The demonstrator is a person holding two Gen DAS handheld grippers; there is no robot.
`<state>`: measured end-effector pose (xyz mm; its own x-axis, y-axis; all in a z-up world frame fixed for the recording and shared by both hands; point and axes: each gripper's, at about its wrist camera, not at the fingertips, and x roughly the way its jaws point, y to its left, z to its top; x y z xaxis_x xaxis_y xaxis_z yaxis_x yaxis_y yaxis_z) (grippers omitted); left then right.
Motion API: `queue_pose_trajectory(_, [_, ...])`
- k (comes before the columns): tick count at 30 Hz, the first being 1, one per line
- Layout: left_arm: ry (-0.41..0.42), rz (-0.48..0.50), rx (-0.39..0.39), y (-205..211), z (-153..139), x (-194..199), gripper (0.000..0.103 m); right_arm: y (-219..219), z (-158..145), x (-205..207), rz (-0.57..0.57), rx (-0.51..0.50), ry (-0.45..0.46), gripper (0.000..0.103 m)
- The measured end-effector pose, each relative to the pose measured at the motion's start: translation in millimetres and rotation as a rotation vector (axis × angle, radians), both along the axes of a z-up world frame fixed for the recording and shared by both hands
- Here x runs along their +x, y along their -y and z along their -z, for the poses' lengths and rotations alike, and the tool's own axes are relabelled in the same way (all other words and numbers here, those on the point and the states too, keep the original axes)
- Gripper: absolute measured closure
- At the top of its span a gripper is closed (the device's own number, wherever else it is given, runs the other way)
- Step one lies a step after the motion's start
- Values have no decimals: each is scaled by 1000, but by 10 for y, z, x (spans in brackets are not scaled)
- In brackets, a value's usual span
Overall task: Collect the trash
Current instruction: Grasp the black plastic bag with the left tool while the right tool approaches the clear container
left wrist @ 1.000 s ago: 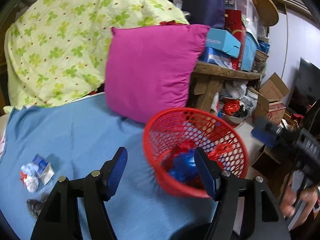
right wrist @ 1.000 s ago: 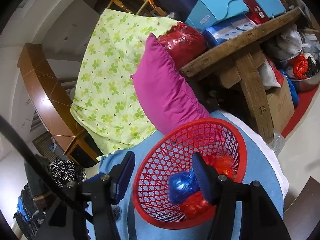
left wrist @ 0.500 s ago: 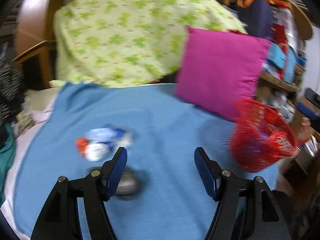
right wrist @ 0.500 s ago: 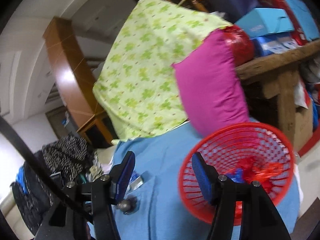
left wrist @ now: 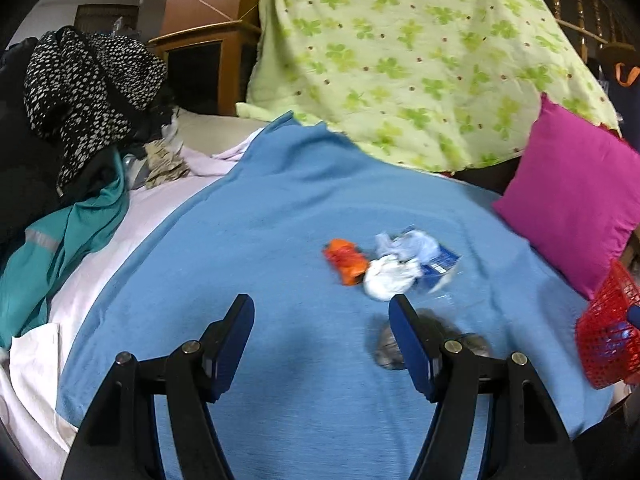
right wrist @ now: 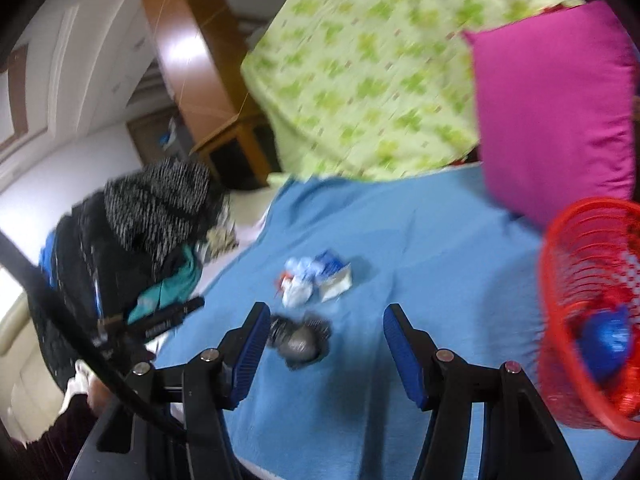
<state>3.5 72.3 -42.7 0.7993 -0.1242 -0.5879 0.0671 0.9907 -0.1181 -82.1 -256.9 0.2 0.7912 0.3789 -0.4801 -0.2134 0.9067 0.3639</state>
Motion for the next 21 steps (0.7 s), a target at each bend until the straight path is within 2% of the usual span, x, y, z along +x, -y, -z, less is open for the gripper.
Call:
queue_pose_trajectory(5, [-69, -9, -28, -99, 187, 74, 33, -411, 340, 368, -119, -82, -91, 40])
queue_pose_trajectory(8, [-69, 6, -16, -64, 211, 71, 33, -580, 556, 603, -170, -90, -165, 40])
queue_pose_trajectory(13, [-96, 70, -8, 51, 281, 71, 32, -598, 771, 951, -175, -6, -247, 40])
queue_pose_trajectory(16, [-116, 105, 1, 145, 336, 78, 32, -482, 836, 1160, -140, 65, -285, 40])
queue_pose_trajectory(21, [-154, 166, -36, 314, 397, 113, 32, -236, 950, 1527, -51, 163, -327, 40])
